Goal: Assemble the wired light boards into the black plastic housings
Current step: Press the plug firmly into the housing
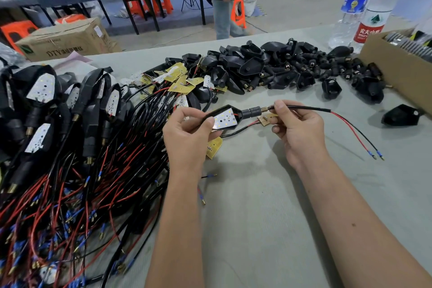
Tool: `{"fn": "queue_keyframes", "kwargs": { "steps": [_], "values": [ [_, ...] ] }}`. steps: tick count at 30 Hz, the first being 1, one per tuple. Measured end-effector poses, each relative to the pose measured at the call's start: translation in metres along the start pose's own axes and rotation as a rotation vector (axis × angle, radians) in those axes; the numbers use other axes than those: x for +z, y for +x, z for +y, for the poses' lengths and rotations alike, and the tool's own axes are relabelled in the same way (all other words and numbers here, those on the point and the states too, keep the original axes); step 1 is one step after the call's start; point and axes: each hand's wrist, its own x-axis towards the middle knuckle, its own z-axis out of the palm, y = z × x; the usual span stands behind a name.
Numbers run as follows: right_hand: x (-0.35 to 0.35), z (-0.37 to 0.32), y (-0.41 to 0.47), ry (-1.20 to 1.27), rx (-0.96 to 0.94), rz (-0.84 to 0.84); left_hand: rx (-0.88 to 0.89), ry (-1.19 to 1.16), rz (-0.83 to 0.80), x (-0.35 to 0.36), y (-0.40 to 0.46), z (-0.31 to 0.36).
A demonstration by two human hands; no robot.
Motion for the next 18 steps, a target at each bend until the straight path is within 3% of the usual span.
{"fn": "queue_keyframes", "kwargs": {
  "steps": [10, 18],
  "values": [
    [-0.0043, -0.0024, 0.0004, -0.023, 0.016, -0.123, -0.175, -0.151, 0.000, -0.0050, 0.0032, 0.0015],
    [-0.0016, -0.0026, -0.0025, -0.074, 0.041, -0.100, -0.193, -0.092, -0.014, -0.0064, 0.0023, -0.0016]
  ]
}}
